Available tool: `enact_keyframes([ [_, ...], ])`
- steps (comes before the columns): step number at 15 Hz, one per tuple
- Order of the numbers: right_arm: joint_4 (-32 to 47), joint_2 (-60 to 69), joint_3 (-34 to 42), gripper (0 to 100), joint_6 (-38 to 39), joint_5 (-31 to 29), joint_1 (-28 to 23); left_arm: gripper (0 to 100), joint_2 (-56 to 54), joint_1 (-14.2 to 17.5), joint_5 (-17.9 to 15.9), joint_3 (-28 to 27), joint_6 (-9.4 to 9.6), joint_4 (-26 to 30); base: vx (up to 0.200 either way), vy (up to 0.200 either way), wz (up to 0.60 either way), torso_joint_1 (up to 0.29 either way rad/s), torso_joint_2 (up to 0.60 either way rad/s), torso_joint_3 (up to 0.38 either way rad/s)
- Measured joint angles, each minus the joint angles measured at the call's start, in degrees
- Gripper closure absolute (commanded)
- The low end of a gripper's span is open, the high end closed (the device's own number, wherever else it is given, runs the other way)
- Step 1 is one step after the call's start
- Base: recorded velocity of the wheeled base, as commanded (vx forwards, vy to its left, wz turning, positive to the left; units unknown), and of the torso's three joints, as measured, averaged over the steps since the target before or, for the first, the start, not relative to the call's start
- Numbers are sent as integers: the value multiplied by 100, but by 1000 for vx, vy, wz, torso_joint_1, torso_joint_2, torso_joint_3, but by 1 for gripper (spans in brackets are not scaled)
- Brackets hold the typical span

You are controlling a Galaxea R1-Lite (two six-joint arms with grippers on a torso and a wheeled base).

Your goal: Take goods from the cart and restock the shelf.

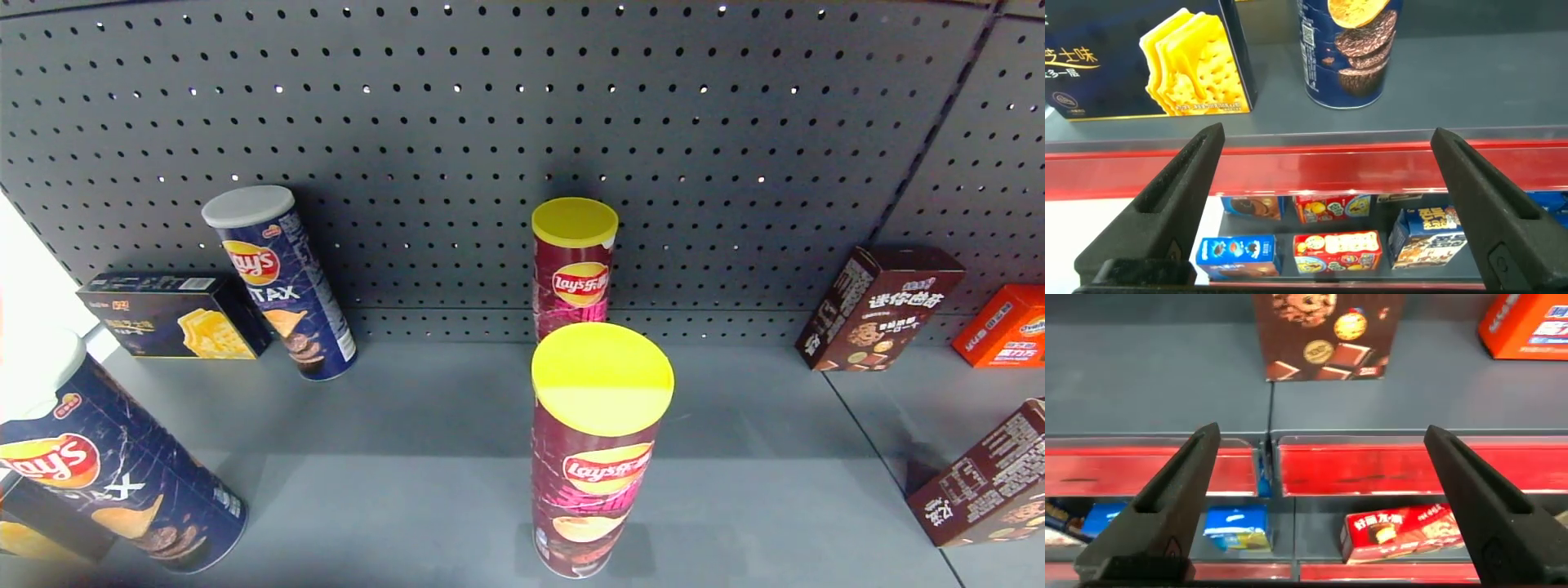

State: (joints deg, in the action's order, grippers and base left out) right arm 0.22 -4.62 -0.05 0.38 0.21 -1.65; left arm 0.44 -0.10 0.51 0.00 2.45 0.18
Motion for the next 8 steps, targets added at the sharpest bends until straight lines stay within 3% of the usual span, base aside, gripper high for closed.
enact_keyframes([
  [8,-1,366,5,0,-13,-2,174,0,0,0,-16,0,34,0,0,0,0,0,0,0],
])
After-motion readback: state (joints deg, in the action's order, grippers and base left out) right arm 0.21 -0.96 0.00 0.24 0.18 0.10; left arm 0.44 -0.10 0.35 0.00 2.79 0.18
